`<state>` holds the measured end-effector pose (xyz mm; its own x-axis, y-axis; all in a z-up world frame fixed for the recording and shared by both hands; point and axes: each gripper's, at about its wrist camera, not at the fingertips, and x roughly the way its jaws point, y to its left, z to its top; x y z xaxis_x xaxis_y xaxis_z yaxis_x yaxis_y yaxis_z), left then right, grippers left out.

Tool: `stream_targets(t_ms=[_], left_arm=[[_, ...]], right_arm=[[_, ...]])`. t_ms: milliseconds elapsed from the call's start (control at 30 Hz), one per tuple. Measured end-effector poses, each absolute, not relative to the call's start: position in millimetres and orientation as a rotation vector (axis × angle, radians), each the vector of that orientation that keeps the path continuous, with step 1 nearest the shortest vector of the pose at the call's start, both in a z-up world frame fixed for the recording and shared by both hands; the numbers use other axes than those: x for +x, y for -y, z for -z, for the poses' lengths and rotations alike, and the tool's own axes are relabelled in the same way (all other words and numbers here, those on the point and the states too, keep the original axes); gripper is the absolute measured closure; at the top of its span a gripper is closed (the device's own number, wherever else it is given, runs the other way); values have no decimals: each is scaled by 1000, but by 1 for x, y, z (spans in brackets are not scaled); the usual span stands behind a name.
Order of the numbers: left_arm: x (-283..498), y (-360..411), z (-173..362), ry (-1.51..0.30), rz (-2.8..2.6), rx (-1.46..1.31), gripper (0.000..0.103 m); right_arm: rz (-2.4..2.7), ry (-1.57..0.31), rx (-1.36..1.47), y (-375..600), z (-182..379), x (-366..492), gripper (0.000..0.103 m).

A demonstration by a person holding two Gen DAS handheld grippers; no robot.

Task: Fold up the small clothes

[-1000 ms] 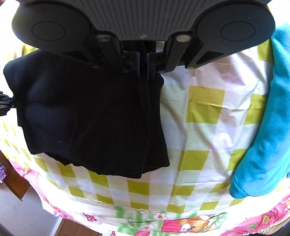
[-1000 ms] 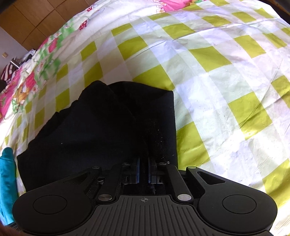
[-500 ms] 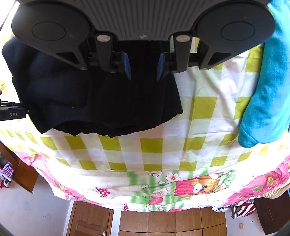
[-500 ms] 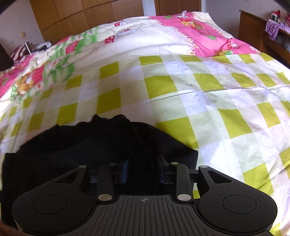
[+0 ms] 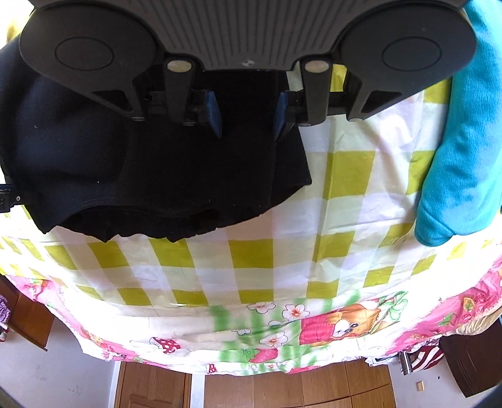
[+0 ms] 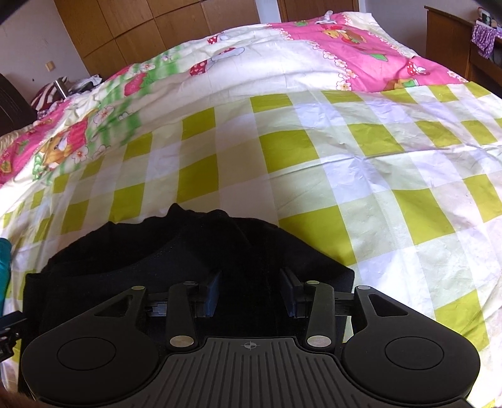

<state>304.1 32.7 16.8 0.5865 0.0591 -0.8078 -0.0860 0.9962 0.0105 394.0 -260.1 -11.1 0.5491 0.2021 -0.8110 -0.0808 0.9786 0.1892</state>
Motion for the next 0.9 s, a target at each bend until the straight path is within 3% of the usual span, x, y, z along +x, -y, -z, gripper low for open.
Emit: stream_targets(t_ms=[100, 333, 467, 600, 900], left_arm=[[322, -26, -1, -962, -87, 52, 52], [318, -27, -6, -928, -91, 84, 50], [304, -31, -24, -900, -109, 84, 50], [286, -22, -37, -868, -70, 50, 50], [280, 26, -19, -921, 121, 107, 50]], right_arm=[[-126, -999, 142, 259, 18, 397, 82], [-130, -1002, 220, 276, 2, 389, 77], [-91, -974, 284, 309, -25, 346, 56], [-100, -1050, 445, 336, -22, 299, 44], [-104, -1110, 828, 356, 43, 279, 36]])
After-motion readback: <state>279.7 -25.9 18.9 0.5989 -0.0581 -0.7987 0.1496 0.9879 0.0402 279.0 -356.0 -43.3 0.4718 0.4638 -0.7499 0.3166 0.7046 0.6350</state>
